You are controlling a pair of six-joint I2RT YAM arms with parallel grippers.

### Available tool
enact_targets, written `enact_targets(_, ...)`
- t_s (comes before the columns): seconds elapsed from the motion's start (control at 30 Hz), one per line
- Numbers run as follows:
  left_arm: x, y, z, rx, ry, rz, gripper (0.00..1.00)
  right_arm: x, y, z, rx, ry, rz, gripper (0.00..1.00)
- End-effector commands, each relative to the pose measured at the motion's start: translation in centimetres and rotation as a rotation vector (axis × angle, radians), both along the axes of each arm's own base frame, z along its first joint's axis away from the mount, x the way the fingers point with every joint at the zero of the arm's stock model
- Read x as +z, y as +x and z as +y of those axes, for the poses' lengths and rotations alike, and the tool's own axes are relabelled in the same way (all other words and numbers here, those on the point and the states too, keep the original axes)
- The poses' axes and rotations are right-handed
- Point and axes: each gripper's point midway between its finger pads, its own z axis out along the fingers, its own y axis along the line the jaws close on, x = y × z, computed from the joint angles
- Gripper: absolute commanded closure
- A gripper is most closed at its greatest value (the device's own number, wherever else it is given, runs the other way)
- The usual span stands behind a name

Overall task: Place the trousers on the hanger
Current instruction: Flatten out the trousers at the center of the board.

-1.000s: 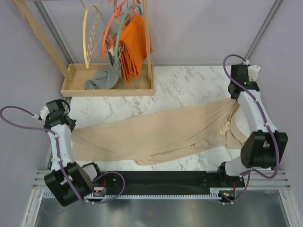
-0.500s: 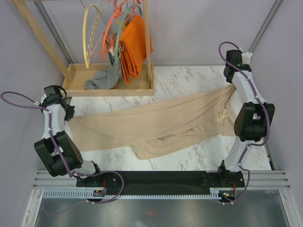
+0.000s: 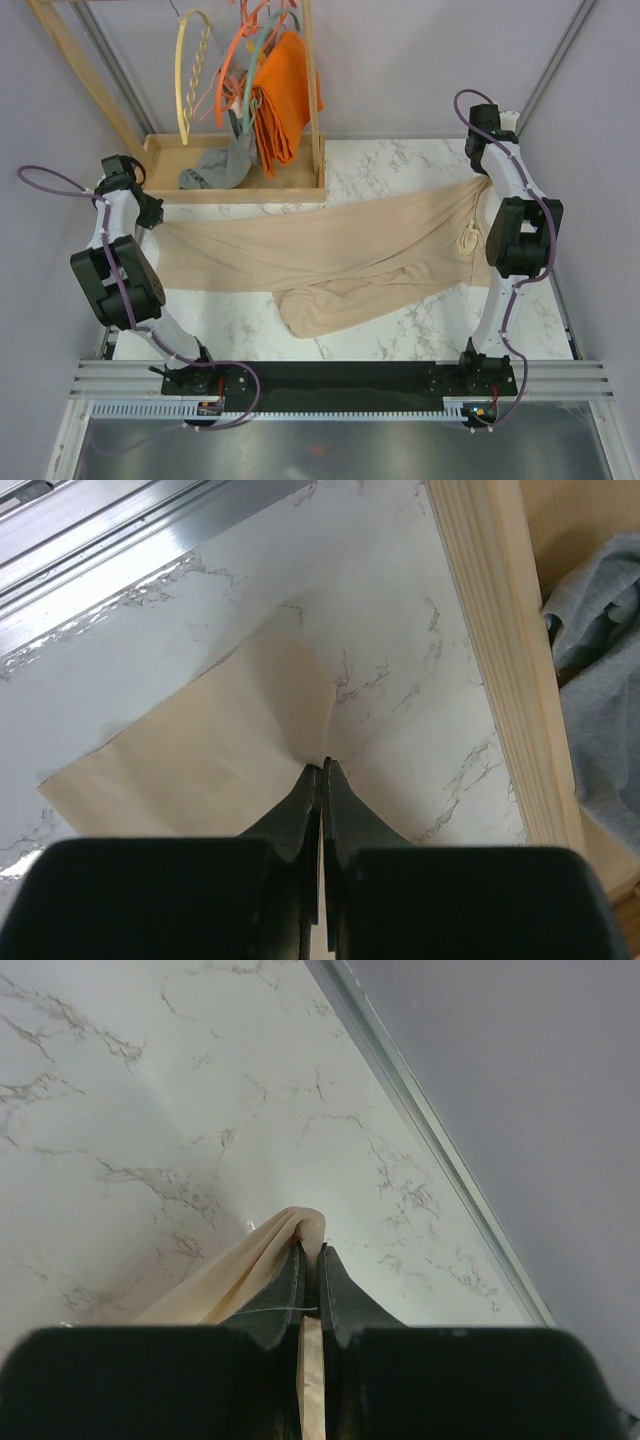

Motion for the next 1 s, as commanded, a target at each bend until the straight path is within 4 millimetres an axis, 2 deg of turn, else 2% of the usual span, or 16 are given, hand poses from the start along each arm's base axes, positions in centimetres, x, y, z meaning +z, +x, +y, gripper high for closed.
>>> enact_targets(0.0,1.1,2.3,1.2,0.039,0.015,-0.058,0.98,2.6,2.2,-0.8,-0.019,-0.018,-0.101,1.0)
enact_targets(0.1,0.5,2.9,1.2,0.036,0.005,-0.051,0.98,2.6,3.1,-1.2,-0.015,-0.024,-0.113,1.0)
enact_targets(0.13,-0.2,3.0,1.2,0.036,-0.004,-0.035,0.98,1.9,3.5,-1.2,-0.011,-0.022,-0.102,1.0)
enact_targets(0.17,-0.3,3.3,1.2,0.031,-0.011,-0.037,0.98,2.1,3.9,-1.4,-0.012,-0.023,-0.113,1.0)
enact_targets(0.23,-1.4,3.4,1.2,0.028,-0.02,-0.014,0.98,1.2,4.4,-1.4,-0.007,-0.023,-0.098,1.0)
enact_targets(0.27,-1.6,3.5,1.3,0.03,-0.021,-0.01,0.98,1.3,4.8,-1.4,-0.003,-0.019,-0.107,1.0)
enact_targets(0.6,-4.6,4.3,1.5,0.028,-0.046,0.046,0.98,-1.9,5.5,-0.9,0.012,0.017,-0.068,0.99)
enact_targets(0.7,-5.1,4.5,1.8,0.034,-0.04,0.057,0.98,-2.7,6.0,-0.7,0.023,0.028,-0.063,0.97)
enact_targets(0.77,-5.2,4.7,1.9,0.029,-0.041,0.055,0.95,-2.9,6.3,-0.4,0.033,0.039,-0.064,0.89)
enact_targets(0.8,-5.3,4.8,1.8,0.017,-0.041,0.062,0.88,-2.9,6.4,-0.4,0.04,0.045,-0.066,0.81)
enact_targets(0.83,-5.6,4.9,1.7,0.009,-0.048,0.066,0.68,-3.2,6.6,0.1,0.059,0.065,-0.059,0.67)
enact_targets(0.9,-5.4,5.0,1.5,-0.004,-0.058,0.064,0.48,-2.0,6.9,0.3,0.064,0.063,-0.071,0.46)
enact_targets(0.93,-4.9,4.9,1.5,-0.006,-0.056,0.057,0.33,-1.5,6.5,0.4,0.058,0.063,-0.057,0.34)
enact_targets(0.97,-4.7,4.7,1.4,-0.006,-0.056,0.059,0.25,-0.2,6.8,0.3,0.052,0.058,-0.081,0.29)
